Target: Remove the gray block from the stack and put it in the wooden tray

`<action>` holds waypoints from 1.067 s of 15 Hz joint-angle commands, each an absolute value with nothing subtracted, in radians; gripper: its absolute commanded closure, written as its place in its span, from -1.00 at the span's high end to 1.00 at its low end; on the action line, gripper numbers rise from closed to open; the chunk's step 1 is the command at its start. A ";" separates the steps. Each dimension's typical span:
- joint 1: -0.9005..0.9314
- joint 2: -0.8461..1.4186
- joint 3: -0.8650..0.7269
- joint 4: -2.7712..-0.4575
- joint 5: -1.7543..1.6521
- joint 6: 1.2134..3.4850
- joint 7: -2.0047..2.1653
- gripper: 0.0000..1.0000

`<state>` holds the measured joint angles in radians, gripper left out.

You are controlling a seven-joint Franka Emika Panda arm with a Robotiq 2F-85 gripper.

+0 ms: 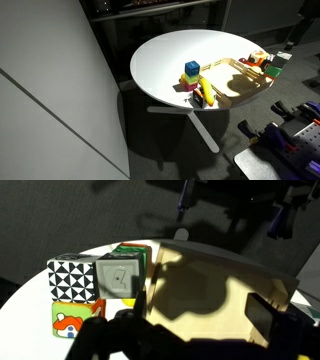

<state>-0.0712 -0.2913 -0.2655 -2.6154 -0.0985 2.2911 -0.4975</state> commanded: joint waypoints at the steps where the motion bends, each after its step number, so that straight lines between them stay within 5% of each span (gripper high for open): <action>1: -0.096 -0.216 -0.247 -2.591 -0.098 2.355 -0.448 1.00; 16: -0.191 -0.092 -0.248 -2.572 -0.155 2.517 -0.360 1.00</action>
